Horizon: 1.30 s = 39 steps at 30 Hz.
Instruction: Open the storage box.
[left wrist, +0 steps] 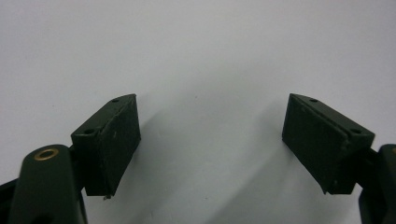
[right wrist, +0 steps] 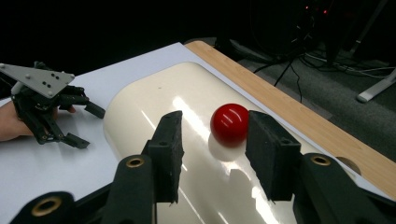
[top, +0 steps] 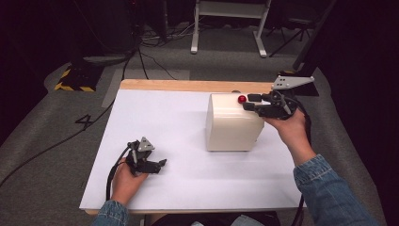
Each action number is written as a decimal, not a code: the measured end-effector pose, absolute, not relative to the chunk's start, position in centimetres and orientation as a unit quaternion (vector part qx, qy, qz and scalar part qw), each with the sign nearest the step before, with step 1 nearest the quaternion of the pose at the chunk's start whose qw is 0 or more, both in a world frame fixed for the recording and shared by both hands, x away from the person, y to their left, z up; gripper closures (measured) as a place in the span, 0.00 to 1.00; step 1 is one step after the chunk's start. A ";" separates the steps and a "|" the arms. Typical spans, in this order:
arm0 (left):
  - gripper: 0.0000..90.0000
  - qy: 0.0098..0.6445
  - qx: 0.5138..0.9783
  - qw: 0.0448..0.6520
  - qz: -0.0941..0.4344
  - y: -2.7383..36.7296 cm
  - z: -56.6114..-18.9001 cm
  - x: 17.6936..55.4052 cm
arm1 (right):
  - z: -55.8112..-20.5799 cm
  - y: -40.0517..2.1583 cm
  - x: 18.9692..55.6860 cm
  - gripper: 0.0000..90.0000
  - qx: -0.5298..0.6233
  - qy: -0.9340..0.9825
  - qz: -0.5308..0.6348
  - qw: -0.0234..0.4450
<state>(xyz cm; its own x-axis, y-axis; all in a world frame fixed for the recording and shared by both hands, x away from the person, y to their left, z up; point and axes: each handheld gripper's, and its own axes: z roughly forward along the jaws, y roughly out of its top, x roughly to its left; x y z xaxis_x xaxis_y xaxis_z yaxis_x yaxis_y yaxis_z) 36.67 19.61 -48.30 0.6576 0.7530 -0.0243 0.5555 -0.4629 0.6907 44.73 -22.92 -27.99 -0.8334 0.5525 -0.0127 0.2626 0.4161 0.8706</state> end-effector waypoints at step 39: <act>0.22 0.388 0.843 0.343 0.143 19.6 -48.3 36.7 | -27.0 -19.5 42.7 0.74 0.279 0.818 0.463 0.196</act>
<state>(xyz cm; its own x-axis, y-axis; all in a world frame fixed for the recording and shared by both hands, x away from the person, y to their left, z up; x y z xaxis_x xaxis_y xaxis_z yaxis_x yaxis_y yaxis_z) 36.68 19.62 -48.30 0.6583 0.7524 -0.0249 0.5557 -0.4634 0.6903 42.72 -19.49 -26.97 -0.7669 0.6388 -0.0616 0.2753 0.4141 0.8676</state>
